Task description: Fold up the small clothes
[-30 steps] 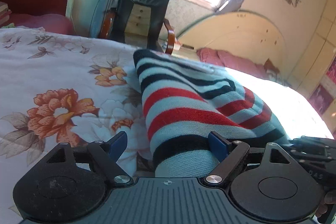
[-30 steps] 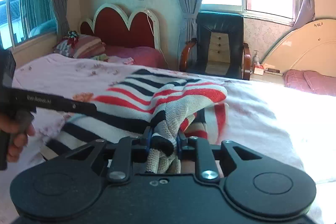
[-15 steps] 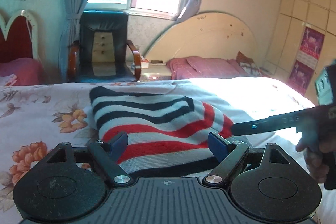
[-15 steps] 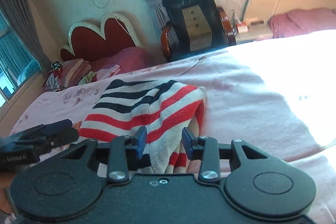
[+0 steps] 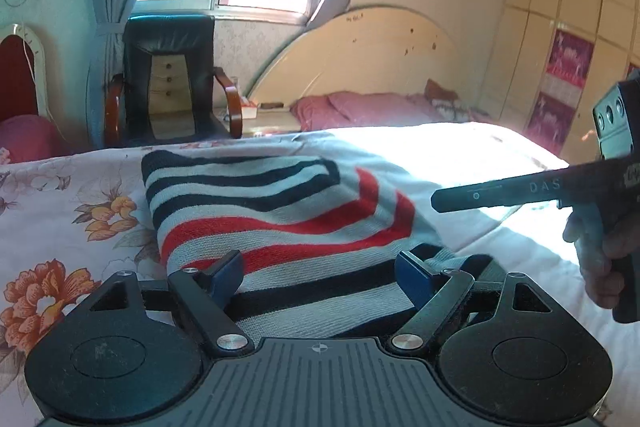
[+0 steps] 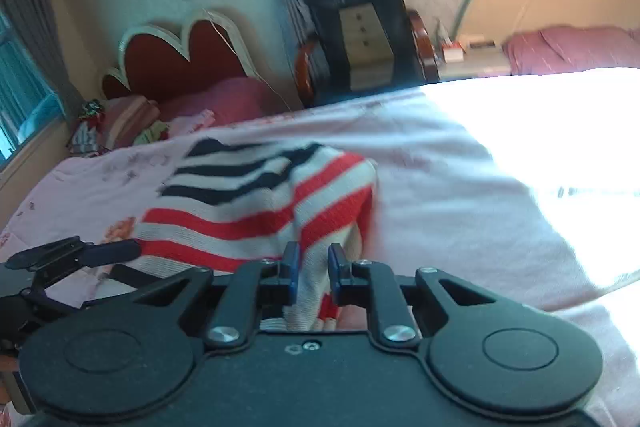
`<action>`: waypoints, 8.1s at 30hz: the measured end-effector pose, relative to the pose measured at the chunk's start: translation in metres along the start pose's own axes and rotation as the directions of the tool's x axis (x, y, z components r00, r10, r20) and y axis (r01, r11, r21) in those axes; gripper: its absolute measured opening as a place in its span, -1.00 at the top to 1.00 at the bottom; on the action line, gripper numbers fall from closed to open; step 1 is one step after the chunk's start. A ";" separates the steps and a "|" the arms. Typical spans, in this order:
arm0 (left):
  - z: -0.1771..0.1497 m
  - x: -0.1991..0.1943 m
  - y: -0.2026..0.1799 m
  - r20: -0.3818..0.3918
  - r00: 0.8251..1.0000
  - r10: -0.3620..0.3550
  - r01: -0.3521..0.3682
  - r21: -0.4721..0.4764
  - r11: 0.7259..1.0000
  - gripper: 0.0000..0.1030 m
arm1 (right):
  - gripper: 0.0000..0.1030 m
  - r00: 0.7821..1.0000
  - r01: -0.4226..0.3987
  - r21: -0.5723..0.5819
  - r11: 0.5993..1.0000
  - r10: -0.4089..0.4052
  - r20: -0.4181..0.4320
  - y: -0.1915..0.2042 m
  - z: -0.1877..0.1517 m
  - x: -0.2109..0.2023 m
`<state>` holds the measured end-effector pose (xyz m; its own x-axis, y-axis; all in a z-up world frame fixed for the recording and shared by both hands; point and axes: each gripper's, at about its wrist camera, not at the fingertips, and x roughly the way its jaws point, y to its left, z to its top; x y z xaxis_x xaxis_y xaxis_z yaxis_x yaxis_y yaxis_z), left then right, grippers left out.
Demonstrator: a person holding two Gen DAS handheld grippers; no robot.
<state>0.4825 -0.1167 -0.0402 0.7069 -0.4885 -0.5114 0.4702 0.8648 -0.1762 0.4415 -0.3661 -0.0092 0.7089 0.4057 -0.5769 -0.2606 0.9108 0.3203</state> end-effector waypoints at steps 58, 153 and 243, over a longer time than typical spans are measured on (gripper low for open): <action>0.033 0.094 0.037 -0.150 0.976 0.157 -0.142 0.103 0.984 -0.48 | 0.74 0.996 0.075 -0.099 0.992 -0.079 -0.040 -0.009 0.015 0.081; -0.106 -0.135 0.294 -0.158 0.981 -0.112 0.036 -0.416 0.909 -0.36 | 0.37 0.904 -0.312 0.281 0.907 0.375 -0.207 0.185 -0.083 0.112; -0.185 -0.542 -0.052 0.188 0.866 0.464 -0.449 -0.118 0.886 -1.00 | -0.98 0.978 0.176 -0.153 0.972 -0.155 0.141 0.371 -0.247 -0.324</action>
<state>-0.0233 0.1247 0.0904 0.9296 -0.0438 -0.3659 0.0370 0.9990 -0.0256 -0.0469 -0.1404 0.1109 0.8259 0.2445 -0.5081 -0.2287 0.9689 0.0945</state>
